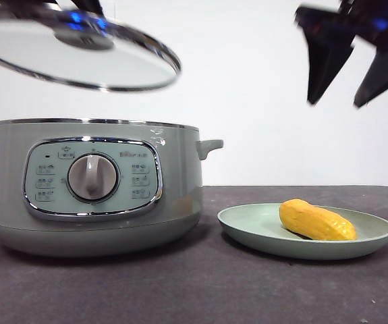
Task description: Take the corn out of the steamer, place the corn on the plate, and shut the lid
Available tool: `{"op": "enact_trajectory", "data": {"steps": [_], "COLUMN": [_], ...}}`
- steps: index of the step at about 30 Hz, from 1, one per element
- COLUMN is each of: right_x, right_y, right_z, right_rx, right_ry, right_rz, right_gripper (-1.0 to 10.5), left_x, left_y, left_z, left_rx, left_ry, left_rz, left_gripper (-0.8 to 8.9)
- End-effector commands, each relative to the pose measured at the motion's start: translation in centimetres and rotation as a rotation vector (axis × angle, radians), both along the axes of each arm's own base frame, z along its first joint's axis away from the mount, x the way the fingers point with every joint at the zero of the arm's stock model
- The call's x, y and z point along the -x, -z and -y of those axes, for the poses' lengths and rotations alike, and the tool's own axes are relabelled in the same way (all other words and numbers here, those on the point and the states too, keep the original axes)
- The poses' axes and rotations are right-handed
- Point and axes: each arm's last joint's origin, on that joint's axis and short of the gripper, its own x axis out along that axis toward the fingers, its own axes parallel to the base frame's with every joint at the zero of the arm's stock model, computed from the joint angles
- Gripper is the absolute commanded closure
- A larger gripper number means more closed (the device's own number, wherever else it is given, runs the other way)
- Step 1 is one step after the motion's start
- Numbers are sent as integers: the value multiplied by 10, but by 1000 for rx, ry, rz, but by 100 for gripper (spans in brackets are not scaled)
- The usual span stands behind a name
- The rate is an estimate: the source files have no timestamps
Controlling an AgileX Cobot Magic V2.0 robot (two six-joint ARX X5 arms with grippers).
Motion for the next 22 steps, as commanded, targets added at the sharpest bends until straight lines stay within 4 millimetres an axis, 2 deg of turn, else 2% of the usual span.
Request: {"op": "enact_trajectory", "data": {"steps": [1,8,22], "right_x": [4,10,9], "right_y": [-3,-8,-7], "right_z": [7,19,22], "right_rx": [-3,5,7], "right_ry": [26,58,70], "right_rz": [5,3,-2], "right_gripper": [603,603,603], "left_x": [-10,-29,-34], "left_y": [1,24,45], "left_z": [9,20,22], "left_rx": [21,-17,-75], "left_ry": [13,16,14], "left_rz": [23,-54,-174], "left_gripper": [822,822,822]}}
